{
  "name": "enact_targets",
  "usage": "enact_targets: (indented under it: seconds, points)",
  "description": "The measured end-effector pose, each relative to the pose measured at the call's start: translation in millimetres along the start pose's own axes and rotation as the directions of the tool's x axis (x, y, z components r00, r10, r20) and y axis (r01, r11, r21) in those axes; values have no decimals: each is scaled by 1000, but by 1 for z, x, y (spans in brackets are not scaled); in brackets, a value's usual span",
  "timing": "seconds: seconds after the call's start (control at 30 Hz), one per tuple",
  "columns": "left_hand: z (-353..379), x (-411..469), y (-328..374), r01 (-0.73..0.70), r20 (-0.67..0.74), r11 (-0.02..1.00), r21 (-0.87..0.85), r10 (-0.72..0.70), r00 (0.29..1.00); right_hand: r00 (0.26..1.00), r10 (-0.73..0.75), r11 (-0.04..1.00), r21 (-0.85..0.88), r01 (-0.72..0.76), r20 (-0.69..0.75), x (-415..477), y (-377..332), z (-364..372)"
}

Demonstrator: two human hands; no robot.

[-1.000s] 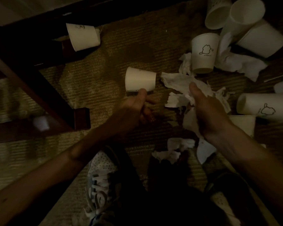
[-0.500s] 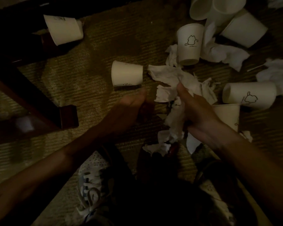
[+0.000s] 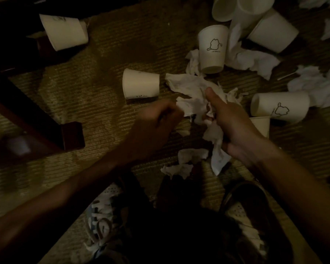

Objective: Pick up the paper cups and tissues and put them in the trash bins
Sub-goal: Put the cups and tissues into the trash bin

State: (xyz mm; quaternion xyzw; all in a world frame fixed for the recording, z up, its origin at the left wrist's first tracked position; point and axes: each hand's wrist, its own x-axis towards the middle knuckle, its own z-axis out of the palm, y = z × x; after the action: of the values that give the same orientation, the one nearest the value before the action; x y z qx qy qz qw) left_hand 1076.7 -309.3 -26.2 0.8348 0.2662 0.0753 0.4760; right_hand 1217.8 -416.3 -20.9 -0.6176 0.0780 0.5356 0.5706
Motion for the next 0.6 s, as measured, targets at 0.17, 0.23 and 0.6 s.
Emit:
enact_targets:
  seconds: [0.17,0.23,0.6]
  points:
    - [36,-24,-37,59,433,920,388,-238,870,1000,-22,999,-23,22,16,-4,-3,-7]
    - [47,-28,-39,-6,412,907,421,-185,892,999,-33,998,-57,33,9,-5,-1,-7]
    - [6,3,-5,223,49,954,-199,-217,975,998,-61,991,-119,60,-3,-4,9,-14]
